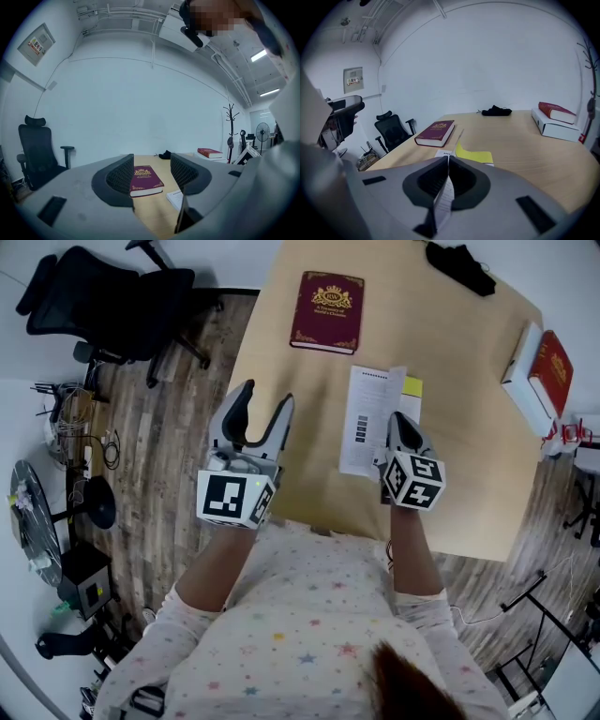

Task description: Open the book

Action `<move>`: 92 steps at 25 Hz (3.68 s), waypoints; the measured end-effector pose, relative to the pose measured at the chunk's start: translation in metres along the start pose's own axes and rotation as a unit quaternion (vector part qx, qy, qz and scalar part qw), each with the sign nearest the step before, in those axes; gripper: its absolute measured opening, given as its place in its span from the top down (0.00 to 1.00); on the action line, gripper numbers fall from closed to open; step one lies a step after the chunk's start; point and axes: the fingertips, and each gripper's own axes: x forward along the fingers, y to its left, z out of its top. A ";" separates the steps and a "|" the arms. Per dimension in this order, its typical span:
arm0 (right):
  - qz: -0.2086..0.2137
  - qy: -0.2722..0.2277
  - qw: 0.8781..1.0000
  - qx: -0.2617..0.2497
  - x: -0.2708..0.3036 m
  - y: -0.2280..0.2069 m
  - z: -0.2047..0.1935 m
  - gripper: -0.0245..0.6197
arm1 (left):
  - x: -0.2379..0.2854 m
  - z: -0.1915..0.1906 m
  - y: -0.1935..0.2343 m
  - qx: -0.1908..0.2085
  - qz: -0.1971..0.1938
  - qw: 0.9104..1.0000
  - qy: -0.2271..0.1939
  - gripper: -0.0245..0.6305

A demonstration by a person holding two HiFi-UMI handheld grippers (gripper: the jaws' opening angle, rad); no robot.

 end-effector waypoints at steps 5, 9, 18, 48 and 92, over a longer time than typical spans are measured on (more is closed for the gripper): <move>-0.009 -0.006 1.000 0.010 -0.013 -0.025 0.002 0.95 | 0.011 0.002 -0.017 0.000 -0.014 1.000 -0.001 0.59; -0.016 -0.007 1.000 0.012 -0.021 -0.043 0.002 0.95 | 0.017 0.001 -0.030 0.000 -0.024 1.000 0.002 0.59; -0.025 -0.005 1.000 0.011 -0.031 -0.071 -0.001 0.95 | 0.028 0.000 -0.050 0.003 -0.033 0.999 0.006 0.59; -0.027 0.010 1.000 -0.012 -0.031 -0.126 -0.020 0.95 | 0.033 -0.014 -0.078 0.002 -0.014 1.000 0.014 0.59; -0.118 0.097 0.984 -0.093 -0.022 -0.223 -0.067 0.95 | 0.044 -0.030 -0.080 0.001 -0.021 0.999 0.041 0.59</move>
